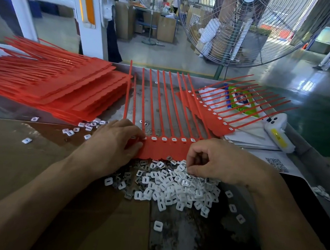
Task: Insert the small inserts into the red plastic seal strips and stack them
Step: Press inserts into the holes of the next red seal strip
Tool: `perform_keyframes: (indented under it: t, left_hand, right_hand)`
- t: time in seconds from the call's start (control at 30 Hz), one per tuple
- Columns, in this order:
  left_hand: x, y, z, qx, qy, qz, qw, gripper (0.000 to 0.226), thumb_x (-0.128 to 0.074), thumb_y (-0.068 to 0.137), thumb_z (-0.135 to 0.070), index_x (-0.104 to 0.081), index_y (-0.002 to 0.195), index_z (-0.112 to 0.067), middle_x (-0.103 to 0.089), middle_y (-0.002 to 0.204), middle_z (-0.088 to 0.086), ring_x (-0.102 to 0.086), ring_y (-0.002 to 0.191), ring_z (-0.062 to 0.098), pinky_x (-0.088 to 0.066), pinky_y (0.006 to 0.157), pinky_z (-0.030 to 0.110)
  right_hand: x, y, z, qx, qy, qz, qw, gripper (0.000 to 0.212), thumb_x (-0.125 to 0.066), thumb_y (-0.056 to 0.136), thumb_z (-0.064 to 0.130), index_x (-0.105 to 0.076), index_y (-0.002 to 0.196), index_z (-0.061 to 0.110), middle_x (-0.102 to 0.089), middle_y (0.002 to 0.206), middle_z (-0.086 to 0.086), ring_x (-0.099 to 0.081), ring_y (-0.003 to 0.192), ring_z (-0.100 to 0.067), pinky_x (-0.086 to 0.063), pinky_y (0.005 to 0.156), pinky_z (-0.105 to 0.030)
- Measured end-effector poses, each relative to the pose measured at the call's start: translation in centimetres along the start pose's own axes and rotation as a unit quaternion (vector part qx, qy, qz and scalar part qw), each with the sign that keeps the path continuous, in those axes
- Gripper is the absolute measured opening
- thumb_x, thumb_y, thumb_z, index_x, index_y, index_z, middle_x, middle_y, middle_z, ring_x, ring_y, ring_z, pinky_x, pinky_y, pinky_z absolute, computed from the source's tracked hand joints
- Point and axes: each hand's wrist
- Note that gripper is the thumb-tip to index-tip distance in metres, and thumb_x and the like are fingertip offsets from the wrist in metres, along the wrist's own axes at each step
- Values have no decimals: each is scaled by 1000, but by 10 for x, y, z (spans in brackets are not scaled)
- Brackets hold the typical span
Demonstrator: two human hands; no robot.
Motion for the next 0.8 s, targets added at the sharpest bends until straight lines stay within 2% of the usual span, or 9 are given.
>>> perform_keyframes:
  t: [0.13,0.27,0.4,0.5,0.57,0.63,0.7,0.8]
  left_hand:
    - [1,0,-1,1,-2,-1,1000,40,-49,94,-48,-63,129,-34,-56,125,-13,-51,118,10,-45,106,42]
    - [1,0,-1,-2,-6,-8,1000,37,-52,95,-46,-65,127,-34,-57,124,-12,-52,117,11,-46,105,42]
    - [1,0,0,-1,-5,-7,1000,37,-51,95,-48,-63,128,-36,-56,124,-14,-51,118,9,-45,106,42]
    - [1,0,-1,3,-7,-4,1000,38,-50,95,-49,-63,128,-36,-56,123,-15,-50,117,8,-45,106,41]
    - [1,0,-1,2,-6,-4,1000,38,-50,95,-48,-63,129,-36,-55,124,-15,-50,118,8,-45,106,41]
    - [1,0,-1,4,-3,-3,1000,37,-51,96,-48,-62,129,-37,-55,124,-16,-49,119,8,-45,107,41]
    - [0,0,-2,3,0,-3,1000,36,-52,96,-47,-62,129,-36,-55,125,-15,-49,119,8,-44,107,41]
    - [1,0,-3,6,3,0,1000,36,-52,97,-46,-62,130,-36,-55,125,-15,-49,119,9,-45,107,41]
  right_hand:
    - [0,1,1,10,5,1,1000,13,-82,85,32,-70,84,34,-71,82,19,-65,69,0,-47,61,-18]
    - [4,0,1,43,109,0,993,13,-80,87,24,-71,84,33,-74,81,9,-66,68,-1,-51,62,-17]
    - [3,2,-7,46,216,-89,971,15,-82,87,14,-74,85,27,-74,80,2,-65,71,-4,-50,64,-15]
    - [1,9,-17,0,201,-174,964,16,-81,88,13,-76,85,28,-75,78,9,-62,64,4,-45,58,-9]
    - [1,13,-26,-38,174,-234,956,15,-79,90,14,-77,86,28,-75,79,14,-63,67,6,-43,61,-8]
    - [2,16,-33,-76,152,-278,946,13,-76,92,16,-78,90,29,-75,85,14,-65,77,5,-43,68,-13]
    - [1,17,-37,-99,139,-290,942,15,-73,94,17,-79,93,30,-75,93,15,-65,85,3,-42,72,-17]
    - [-2,21,-38,-110,129,-284,944,19,-70,97,17,-78,93,34,-72,93,19,-62,82,8,-40,69,-13]
Point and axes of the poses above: each hand's wrist, its own y-axis towards the middle knuckle, its own x-axis out of the back of the hand, z = x × y
